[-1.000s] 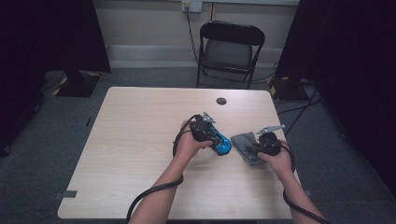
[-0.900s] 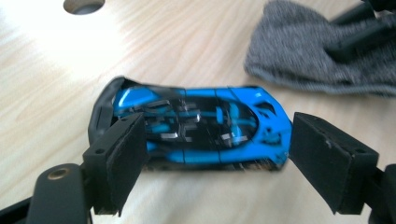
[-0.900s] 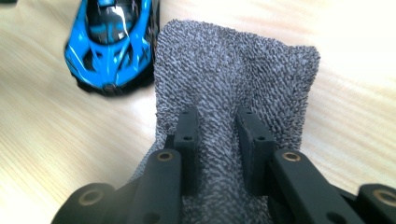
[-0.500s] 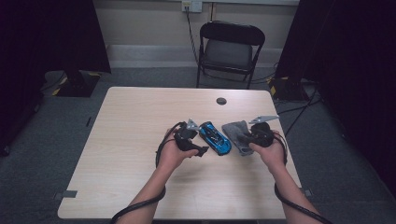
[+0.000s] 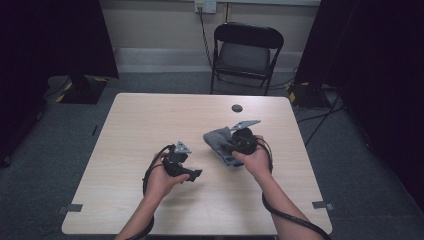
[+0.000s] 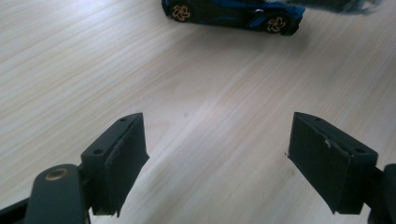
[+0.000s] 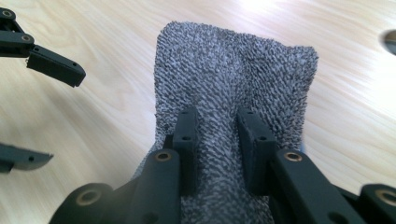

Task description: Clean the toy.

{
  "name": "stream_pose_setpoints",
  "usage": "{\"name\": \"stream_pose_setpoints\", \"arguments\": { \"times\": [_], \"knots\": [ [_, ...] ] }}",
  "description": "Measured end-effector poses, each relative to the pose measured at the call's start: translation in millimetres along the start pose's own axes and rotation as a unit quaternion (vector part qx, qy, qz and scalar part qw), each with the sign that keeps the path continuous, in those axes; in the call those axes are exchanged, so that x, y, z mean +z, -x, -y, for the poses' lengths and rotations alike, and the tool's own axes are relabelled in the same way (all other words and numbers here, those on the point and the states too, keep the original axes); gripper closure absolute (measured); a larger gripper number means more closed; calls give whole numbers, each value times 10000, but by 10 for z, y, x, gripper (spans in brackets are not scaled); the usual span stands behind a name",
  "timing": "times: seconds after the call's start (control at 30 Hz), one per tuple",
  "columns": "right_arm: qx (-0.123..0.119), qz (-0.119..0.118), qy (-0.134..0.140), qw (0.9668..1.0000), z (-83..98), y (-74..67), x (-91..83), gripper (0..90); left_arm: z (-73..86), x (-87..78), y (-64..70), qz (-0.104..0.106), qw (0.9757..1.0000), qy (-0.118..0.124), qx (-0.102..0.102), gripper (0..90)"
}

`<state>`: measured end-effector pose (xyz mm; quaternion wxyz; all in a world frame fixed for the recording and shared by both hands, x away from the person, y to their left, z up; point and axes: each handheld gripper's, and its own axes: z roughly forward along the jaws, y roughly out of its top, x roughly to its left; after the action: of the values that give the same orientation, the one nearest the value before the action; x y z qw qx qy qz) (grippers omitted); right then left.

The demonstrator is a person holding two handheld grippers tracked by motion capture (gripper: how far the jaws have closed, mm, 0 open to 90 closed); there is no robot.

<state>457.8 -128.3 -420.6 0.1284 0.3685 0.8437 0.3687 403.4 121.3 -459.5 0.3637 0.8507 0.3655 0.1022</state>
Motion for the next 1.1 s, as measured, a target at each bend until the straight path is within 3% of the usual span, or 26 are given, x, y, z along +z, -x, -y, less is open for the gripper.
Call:
{"name": "stream_pose_setpoints", "arguments": {
  "times": [0.13,0.17,0.33,0.4,0.43,0.7,0.9,1.03,1.1],
  "knots": [
    [-69,-95,-13,9999,-64,-117,103,714,87,-80,-24,-87,10000,11,-6,192],
    [-144,-206,-33,9997,-121,-228,191,711,121,-107,-28,-89,10000,15,-40,196],
    [-292,-299,-97,9991,-201,-432,375,704,287,-217,-58,-219,9996,-13,-177,208],
    [-320,-315,-107,9989,-210,-459,406,705,318,-238,-65,-238,9995,-27,-192,208],
    [-358,-373,-165,9985,-238,-552,516,703,358,-267,-76,-242,9994,-30,-227,211],
    [-488,-514,-291,9971,-248,-784,876,691,518,-388,-130,-300,9985,0,-456,212],
    [-524,-528,-372,9965,-244,-847,1053,593,581,-398,-105,-279,9983,-24,-502,214],
    [-265,-602,-315,9973,-245,-825,1027,452,618,-407,-111,-300,9979,-37,-569,215],
    [-250,-583,-323,9975,-261,-809,981,395,619,-413,-113,-301,9978,-21,-593,215]
  ]
}}
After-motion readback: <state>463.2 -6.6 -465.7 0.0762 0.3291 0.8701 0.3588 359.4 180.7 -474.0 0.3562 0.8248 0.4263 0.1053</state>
